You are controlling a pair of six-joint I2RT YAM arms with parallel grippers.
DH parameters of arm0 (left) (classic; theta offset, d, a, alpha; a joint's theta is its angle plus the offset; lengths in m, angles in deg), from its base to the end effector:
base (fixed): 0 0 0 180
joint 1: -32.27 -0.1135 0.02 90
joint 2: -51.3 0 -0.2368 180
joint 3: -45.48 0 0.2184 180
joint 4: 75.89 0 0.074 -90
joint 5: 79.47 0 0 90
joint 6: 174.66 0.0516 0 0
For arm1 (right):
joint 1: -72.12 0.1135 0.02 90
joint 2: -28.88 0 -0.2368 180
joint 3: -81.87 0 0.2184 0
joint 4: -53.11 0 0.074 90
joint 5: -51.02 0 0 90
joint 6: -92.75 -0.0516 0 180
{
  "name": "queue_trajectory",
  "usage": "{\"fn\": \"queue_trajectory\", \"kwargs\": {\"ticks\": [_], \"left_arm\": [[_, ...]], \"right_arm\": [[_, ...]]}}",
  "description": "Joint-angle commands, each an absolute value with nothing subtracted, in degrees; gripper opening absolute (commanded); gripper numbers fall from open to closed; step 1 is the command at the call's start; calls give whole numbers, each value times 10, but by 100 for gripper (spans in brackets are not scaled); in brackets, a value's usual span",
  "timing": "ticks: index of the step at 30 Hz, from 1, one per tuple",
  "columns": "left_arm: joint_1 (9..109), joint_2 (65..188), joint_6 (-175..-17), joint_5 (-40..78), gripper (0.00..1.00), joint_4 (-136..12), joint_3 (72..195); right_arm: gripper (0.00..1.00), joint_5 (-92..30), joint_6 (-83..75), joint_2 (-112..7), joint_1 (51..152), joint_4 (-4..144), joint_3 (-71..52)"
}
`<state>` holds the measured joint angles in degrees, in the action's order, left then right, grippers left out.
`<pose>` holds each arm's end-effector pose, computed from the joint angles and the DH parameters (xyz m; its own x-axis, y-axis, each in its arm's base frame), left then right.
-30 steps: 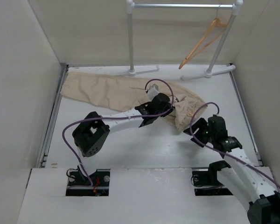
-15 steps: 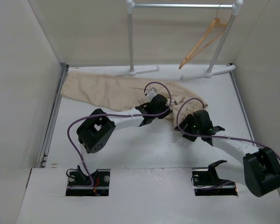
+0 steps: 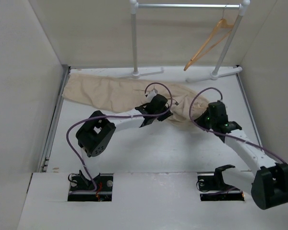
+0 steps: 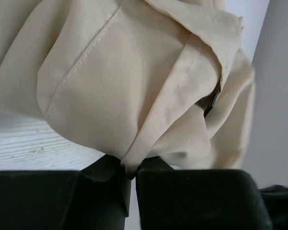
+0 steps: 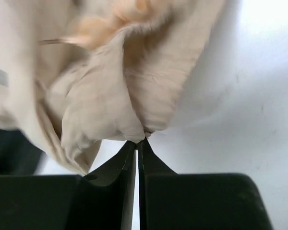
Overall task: Place the trousers on the hanger
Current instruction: Flatten out the trousers at the center of the board.
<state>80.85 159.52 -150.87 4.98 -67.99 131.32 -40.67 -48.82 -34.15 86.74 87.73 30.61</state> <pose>0.2712 -0.2998 0.1921 -0.7669 -0.5073 -0.3930 -0.0265 0.6369 -0.7705 0.2065 0.0523 0.1891 -0.6177 0.6481 -0.4454 0.4043 0.7475 0.5271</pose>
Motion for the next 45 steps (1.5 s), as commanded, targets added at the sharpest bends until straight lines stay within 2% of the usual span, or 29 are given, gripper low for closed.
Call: {"fn": "queue_trajectory", "kwargs": {"ticks": [1, 7, 12, 13, 14, 15, 17, 21, 24, 26, 28, 32, 35, 38, 39, 40, 42, 43, 45], "left_arm": [[800, 1512, -1433, 58, 0, -611, 1349], [790, 1487, -1254, 20, 3, -438, 1477], [772, 1603, -1167, -7, 7, -413, 1654], [771, 1623, -1166, -6, 12, -413, 1677], [774, 1632, -1166, -8, 21, -410, 1690], [779, 1624, -1169, -14, 34, -404, 1684], [803, 1576, -1170, -38, 46, -412, 1623], [886, 1416, -1194, -147, 42, -455, 1388], [929, 1351, -1269, -190, 37, -434, 1275], [929, 1348, -1324, -163, 36, -414, 1232], [915, 1359, -1361, -129, 40, -428, 1199], [870, 1394, -1370, -79, 48, -565, 1161], [835, 1459, -1374, -12, 50, -610, 1186], [823, 1524, -1374, 22, 48, -615, 1218], [823, 1541, -1374, 22, 44, -613, 1227], [821, 1556, -1376, 20, 37, -616, 1231], [816, 1569, -1383, 13, 14, -611, 1239], [812, 1556, -1391, 4, 6, -606, 1232], [802, 1486, -1403, -22, 0, -588, 1200]], "right_arm": [[8, -428, -436, -299, 817, 922, 207], [6, -413, -420, -350, 747, 897, 98], [6, -392, -431, -415, 714, 854, 36], [6, -392, -431, -426, 711, 854, 26], [6, -393, -431, -431, 710, 854, 19], [6, -393, -430, -435, 709, 854, 15], [6, -386, -430, -441, 709, 854, 8], [6, -385, -428, -443, 714, 852, 11], [6, -384, -427, -443, 716, 853, 13], [6, -383, -424, -442, 716, 857, 9], [7, -380, -422, -439, 716, 858, 6], [7, -374, -421, -432, 718, 859, 17], [7, -373, -423, -421, 719, 858, 33], [7, -368, -427, -409, 721, 857, 54], [7, -366, -428, -404, 722, 856, 61], [7, -366, -429, -398, 723, 856, 66], [7, -368, -430, -386, 726, 858, 75], [7, -369, -430, -381, 726, 859, 78], [7, -366, -430, -370, 724, 862, 81]]}}
